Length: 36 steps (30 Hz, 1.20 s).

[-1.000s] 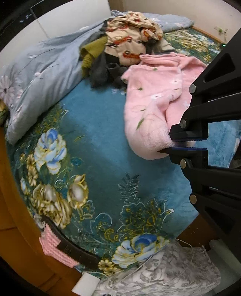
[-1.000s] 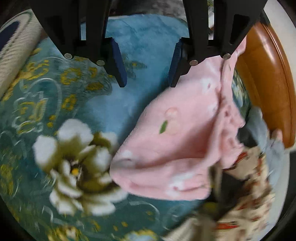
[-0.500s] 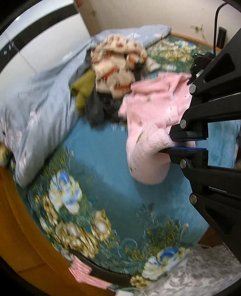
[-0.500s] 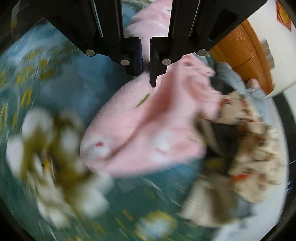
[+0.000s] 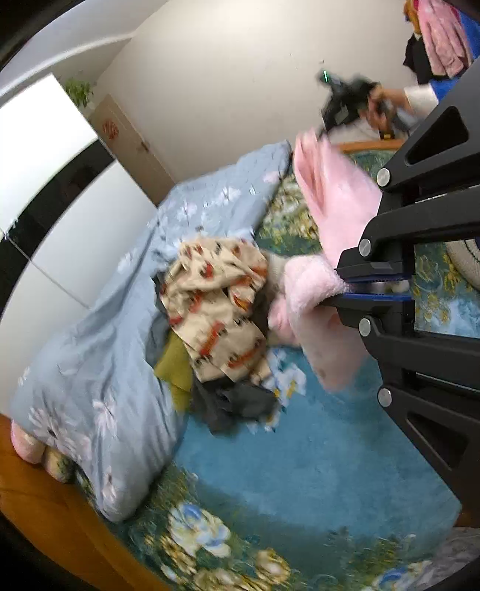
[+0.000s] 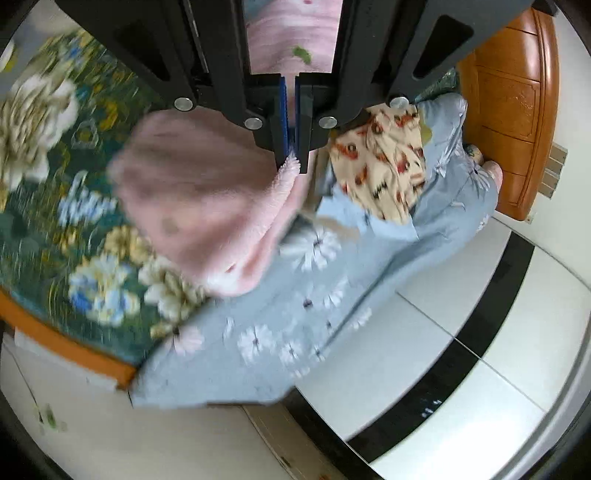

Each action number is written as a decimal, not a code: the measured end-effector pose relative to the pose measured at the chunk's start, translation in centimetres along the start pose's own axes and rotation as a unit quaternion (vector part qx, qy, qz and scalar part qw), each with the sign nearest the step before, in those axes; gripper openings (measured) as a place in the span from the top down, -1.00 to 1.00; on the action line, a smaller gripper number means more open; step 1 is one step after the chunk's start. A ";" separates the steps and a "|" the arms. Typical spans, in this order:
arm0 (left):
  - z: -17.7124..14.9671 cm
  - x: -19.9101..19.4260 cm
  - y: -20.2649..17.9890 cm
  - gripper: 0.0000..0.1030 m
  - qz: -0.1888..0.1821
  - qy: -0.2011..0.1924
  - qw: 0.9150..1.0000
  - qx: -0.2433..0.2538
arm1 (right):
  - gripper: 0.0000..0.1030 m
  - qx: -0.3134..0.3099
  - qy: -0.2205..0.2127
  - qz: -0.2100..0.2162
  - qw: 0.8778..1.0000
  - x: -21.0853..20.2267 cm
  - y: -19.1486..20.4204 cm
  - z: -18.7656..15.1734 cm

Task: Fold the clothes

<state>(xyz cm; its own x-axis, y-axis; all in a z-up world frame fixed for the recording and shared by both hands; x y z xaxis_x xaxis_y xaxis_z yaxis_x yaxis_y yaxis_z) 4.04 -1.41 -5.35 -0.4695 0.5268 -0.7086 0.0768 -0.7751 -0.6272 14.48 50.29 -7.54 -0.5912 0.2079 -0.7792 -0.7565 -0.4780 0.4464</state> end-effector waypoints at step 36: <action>-2.4 29.3 16.1 -0.20 0.064 0.329 0.939 0.077 | 0.04 -0.030 0.209 -0.239 0.948 0.8 -0.1 -23.9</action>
<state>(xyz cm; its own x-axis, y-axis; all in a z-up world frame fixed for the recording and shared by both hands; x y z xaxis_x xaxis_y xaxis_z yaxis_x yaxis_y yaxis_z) -6.35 2.38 -37.03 0.1837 0.4875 -0.8536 -0.0555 -0.8618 -0.5042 20.76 30.09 -18.75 -0.0127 0.0624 -0.9980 -0.8857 -0.4640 -0.0178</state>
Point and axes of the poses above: each gripper's, at about its wrist camera, not at the fingertips, and x roughly the way its jaws point, y to its left, z to its top, the point moved 9 cm from there along x, roughly the way its jaws point, and after that the axes turned 10 degrees about -z, right-handed, at the moved point
